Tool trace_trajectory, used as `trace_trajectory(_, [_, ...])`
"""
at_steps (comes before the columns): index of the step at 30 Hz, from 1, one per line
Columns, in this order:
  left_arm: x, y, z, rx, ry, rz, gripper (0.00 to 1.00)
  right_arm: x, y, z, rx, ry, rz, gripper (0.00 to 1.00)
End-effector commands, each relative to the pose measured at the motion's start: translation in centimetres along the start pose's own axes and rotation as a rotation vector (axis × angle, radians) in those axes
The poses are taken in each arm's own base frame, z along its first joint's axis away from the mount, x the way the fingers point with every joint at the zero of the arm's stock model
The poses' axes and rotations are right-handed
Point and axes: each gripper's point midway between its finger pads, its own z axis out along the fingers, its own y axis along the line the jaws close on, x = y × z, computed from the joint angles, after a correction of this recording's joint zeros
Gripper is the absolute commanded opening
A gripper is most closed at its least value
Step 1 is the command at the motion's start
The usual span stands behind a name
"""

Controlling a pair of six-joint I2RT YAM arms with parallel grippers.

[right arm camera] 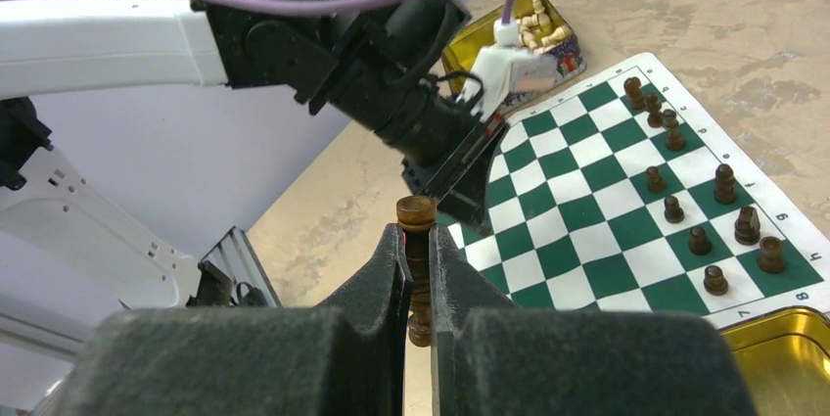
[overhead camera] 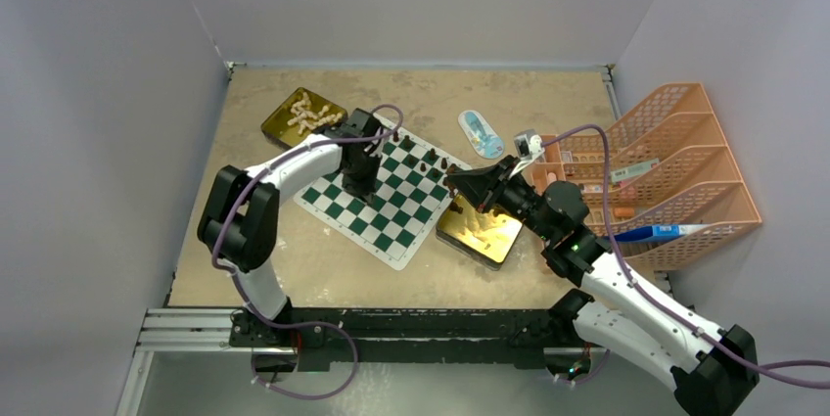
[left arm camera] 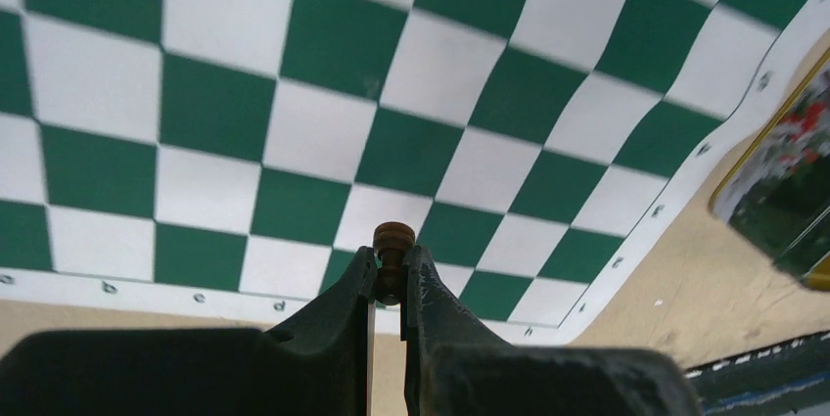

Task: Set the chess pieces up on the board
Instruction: Place the chess piece on the chessboard.

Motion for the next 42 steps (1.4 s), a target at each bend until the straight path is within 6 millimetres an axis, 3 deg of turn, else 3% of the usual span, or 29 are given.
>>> trace_trajectory(1, [-5.6, 0.2, -1.1, -0.03, -0.136, 0.039, 0.0, -2.6, 0.9, 0.1, -0.018, -0.075, -0.044, 0.0])
trace_trajectory(5, [-6.0, 0.9, 0.3, -0.049, -0.092, 0.037, 0.0, -2.9, 0.9, 0.1, -0.012, -0.083, -0.051, 0.0])
trace_trajectory(10, [-4.0, 1.5, 2.5, -0.069, 0.015, 0.029, 0.02, -3.6, 0.7, 0.1, 0.01, -0.097, -0.077, 0.0])
trace_trajectory(17, [-2.8, 2.1, 3.7, -0.086, 0.053, 0.021, 0.11, -3.4, 0.6, 0.3, 0.012, -0.088, -0.083, 0.0])
trace_trajectory(21, [-2.8, 2.1, 3.6, -0.09, 0.052, 0.016, 0.21, -3.2, 0.5, 0.4, 0.013, -0.089, -0.082, 0.0])
trace_trajectory(26, [-3.2, 1.8, 3.0, -0.091, 0.016, 0.005, 0.26, -2.9, 0.3, 0.6, 0.009, -0.08, -0.08, 0.0])
trace_trajectory(42, [-5.1, 1.2, 0.8, -0.102, -0.108, 0.017, 0.27, -2.6, 0.2, 0.7, 0.007, -0.077, -0.07, 0.0])
